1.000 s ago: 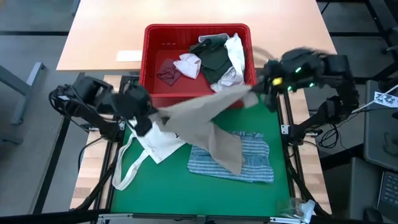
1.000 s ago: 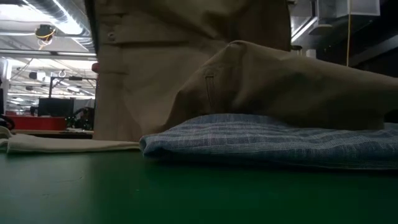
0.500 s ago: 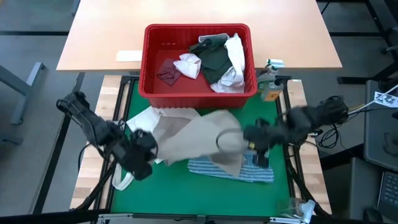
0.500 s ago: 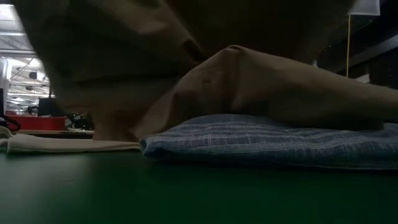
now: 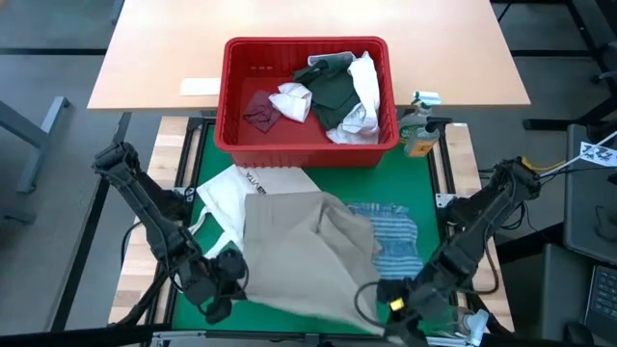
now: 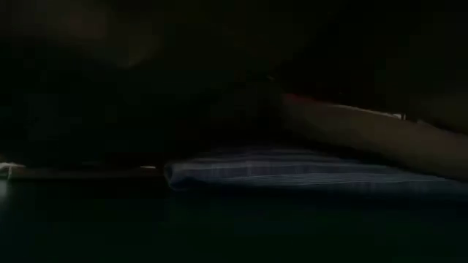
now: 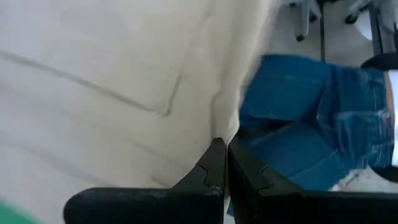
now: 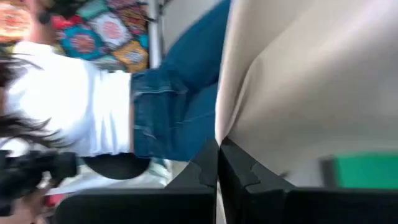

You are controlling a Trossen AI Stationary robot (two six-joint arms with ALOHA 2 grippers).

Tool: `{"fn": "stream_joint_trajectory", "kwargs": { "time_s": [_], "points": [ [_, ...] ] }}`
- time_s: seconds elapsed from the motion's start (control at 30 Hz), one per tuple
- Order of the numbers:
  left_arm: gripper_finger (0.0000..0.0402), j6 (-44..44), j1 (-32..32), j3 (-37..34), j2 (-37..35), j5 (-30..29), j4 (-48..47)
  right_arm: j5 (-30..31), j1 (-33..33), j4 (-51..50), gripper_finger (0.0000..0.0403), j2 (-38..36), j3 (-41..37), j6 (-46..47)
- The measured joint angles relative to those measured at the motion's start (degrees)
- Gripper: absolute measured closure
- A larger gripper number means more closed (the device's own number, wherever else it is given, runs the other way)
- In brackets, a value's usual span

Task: Fold Laundry from Bin
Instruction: Fold the brown shorts

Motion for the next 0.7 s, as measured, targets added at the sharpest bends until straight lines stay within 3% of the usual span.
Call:
{"fn": "stream_joint_trajectory", "kwargs": {
  "time_s": [0.1, 0.27, 0.5, 0.7],
  "points": [
    [0.0401, -1.96, -1.3, -3.42, -0.02, 0.01, 3.29, 0.78, 2.07, 6.06, 0.0402, 0.97, -3.08, 3.28],
    [0.0399, -2.36, -2.23, -8.4, -0.02, 0.23, 9.43, 1.02, 2.79, 7.44, 0.0402, 3.7, -3.76, 5.87],
    [0.0363, -3.79, -2.32, -11.84, -0.02, 1.22, 13.03, -0.56, 2.97, 7.67, 0.0399, 5.18, -3.76, 9.9],
    [0.0322, -3.9, -2.3, -12.34, -0.02, -0.1, 13.06, -0.52, 2.99, 7.65, 0.0346, 5.2, -3.76, 10.15]
  ]
}}
